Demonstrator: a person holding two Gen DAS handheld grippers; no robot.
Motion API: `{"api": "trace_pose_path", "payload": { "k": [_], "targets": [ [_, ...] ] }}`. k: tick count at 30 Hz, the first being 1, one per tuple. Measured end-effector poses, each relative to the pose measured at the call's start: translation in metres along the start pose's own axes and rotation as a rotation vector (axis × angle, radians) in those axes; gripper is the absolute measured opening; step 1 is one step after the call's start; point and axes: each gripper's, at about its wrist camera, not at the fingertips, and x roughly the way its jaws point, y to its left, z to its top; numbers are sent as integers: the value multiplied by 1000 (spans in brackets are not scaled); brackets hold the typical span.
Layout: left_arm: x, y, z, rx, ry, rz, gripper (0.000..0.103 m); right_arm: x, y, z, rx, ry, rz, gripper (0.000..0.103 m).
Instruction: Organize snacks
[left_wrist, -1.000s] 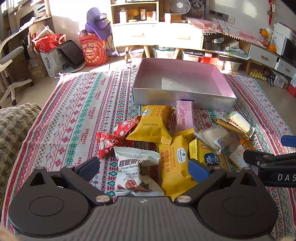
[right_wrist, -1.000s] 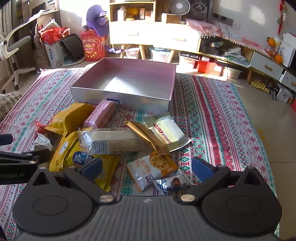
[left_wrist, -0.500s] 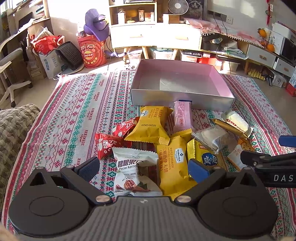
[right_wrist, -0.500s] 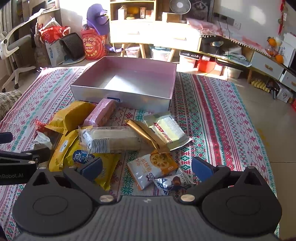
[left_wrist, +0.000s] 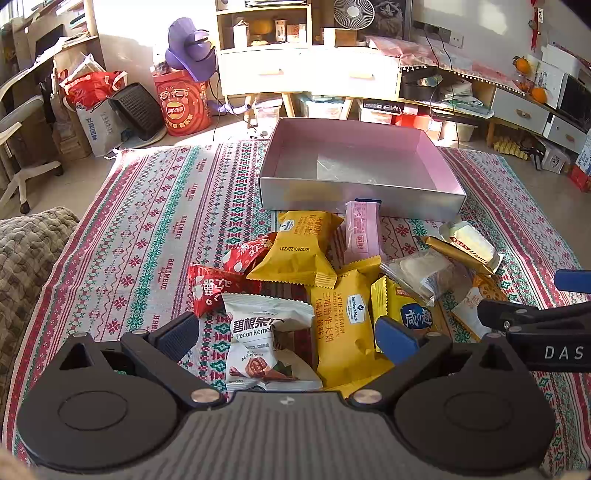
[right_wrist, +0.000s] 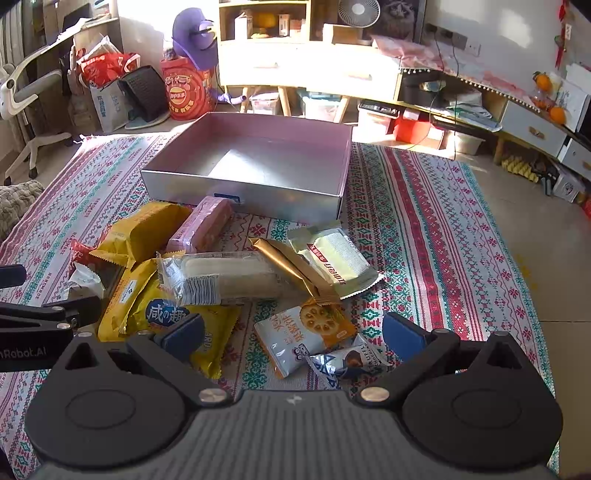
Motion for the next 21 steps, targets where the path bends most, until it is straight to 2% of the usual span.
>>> {"api": "trace_pose_path", "payload": {
  "k": [21],
  "targets": [
    [0,0,0,-2,1,-2,103,1,0,0,0,6,2,102]
  ]
}}
